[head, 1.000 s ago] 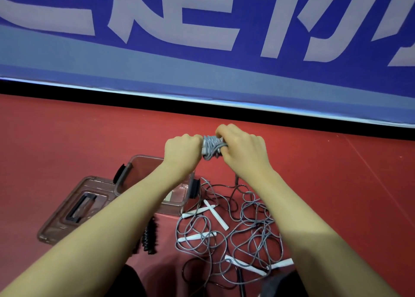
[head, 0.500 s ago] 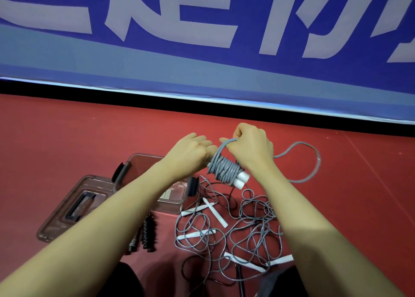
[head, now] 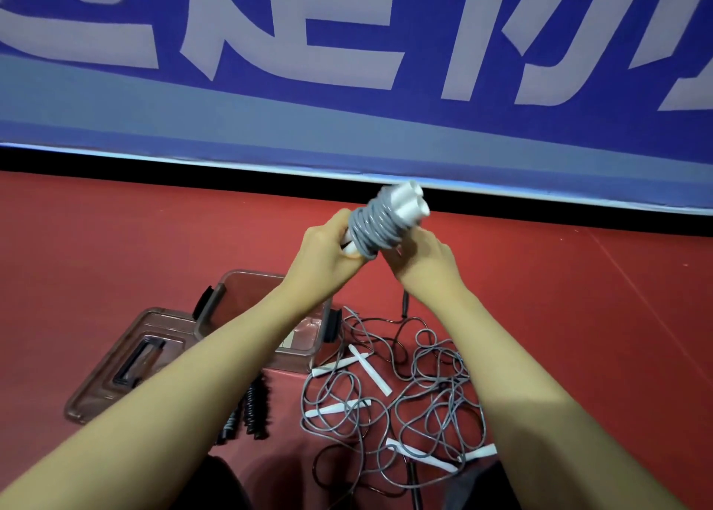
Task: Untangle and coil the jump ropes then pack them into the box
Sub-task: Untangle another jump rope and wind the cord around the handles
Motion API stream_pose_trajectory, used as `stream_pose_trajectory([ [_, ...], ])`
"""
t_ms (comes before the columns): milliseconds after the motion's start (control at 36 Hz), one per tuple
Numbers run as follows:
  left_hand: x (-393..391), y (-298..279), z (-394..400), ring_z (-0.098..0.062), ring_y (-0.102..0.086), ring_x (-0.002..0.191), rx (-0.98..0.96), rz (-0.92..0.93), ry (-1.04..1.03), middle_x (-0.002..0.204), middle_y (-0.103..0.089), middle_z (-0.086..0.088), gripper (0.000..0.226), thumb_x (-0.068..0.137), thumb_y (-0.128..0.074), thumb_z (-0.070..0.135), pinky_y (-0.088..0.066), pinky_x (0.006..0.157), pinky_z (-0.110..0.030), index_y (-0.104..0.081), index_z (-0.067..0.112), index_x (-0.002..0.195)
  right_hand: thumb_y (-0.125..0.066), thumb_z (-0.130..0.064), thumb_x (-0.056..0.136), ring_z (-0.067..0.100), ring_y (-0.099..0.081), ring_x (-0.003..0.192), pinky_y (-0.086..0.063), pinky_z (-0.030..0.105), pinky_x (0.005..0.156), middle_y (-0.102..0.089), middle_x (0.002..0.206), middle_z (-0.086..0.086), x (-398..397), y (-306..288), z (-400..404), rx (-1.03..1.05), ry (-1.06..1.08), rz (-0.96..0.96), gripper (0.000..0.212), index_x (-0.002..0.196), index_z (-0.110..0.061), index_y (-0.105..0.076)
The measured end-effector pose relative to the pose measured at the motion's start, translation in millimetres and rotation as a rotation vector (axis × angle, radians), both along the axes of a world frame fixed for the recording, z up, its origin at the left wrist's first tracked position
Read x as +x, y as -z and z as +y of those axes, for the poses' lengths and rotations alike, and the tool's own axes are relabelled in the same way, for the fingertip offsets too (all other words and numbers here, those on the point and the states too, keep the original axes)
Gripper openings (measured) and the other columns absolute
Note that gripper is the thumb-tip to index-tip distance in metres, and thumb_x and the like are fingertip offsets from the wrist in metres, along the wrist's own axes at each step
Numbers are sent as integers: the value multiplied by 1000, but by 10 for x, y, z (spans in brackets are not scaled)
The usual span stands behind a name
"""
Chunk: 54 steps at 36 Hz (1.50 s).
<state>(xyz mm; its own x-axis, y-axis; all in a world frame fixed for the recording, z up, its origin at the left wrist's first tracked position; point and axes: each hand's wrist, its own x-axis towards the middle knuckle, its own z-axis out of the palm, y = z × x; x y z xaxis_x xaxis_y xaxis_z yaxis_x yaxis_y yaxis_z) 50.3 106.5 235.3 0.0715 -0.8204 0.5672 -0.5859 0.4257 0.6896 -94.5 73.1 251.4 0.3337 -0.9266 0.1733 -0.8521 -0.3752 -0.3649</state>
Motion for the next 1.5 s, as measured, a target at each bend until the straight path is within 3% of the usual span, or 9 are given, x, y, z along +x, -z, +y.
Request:
stream_pose_trajectory([
  [222, -29, -33, -72, -7, -38, 50, 210, 87, -189, 60, -48, 5, 13, 82, -63, 14, -30, 46, -16, -52, 6, 83, -45, -31, 97, 37, -61, 97, -41, 39, 71, -66, 104, 14, 76, 50, 50, -69, -118, 111, 23, 108, -11, -48],
  [417, 54, 35, -121, -41, -54, 70, 294, -187, -317, 76, -56, -14, 35, 85, -60, 14, -37, 58, -39, -32, 8, 106, -42, -28, 99, 36, -59, 97, -29, 34, 66, -62, 104, 15, 85, 58, 81, -61, -243, 297, 23, 107, -9, -51],
  [611, 81, 129, -154, -41, -59, 75, 373, -533, -439, 85, -64, -20, 40, 89, -49, 7, -37, 58, -37, -30, 1, 123, -49, -21, 94, 34, -52, 79, -27, 33, 60, -49, 75, 5, 147, -12, 178, 52, -339, 193, 17, 80, -11, -50],
  [806, 105, 237, -145, -35, -65, 80, 455, -880, -491, 91, -66, -12, 51, 88, -42, 0, -35, 57, -33, -22, -2, 135, -51, -16, 84, 29, -45, 69, -24, 32, 54, -48, 66, 2, 170, -111, 251, 24, -392, 227, 10, 75, -15, -53],
  [917, 124, 317, -148, -32, -65, 80, 417, -966, -462, 91, -66, -9, 50, 88, -43, 2, -32, 55, -31, -23, -2, 134, -45, -19, 89, 30, -46, 76, -23, 32, 58, -43, 65, -4, 154, -162, 272, -94, -398, 301, 19, 70, -20, -41],
  [1056, 74, 309, -161, -32, -62, 72, 290, -998, -359, 86, -67, -5, 50, 89, -43, 6, -30, 53, -31, -25, 3, 136, -45, -17, 88, 29, -58, 101, -30, 32, 65, -66, 106, -1, 94, -167, 215, -190, -256, 189, 23, 106, -23, -59],
  [1194, 102, 250, -142, -24, -29, 37, 169, -969, -224, 46, -43, 1, 68, 62, -70, -5, -4, 42, -20, -46, -9, 125, -43, -12, 91, 27, -52, 118, -42, 37, 88, -52, 134, 0, 62, -136, 127, -36, -153, 121, 43, 131, -23, -52],
  [1389, 93, 195, -120, -22, -27, 36, 65, -962, -95, 43, -47, -2, 63, 44, -76, -11, -21, 46, -22, -58, -7, 105, -48, -16, 83, 32, -57, 97, -38, 30, 70, -67, 103, 7, 77, -102, 94, 152, -92, 54, 29, 101, -23, -70],
  [1500, 151, 249, -172, -26, -46, 41, 4, -884, -78, 55, -58, -5, 67, 55, -77, -10, -31, 50, -23, -43, -1, 112, -48, -20, 83, 28, -59, 88, -40, 29, 64, -68, 92, 2, 64, -91, 87, 212, -126, -2, 23, 89, -22, -71],
])
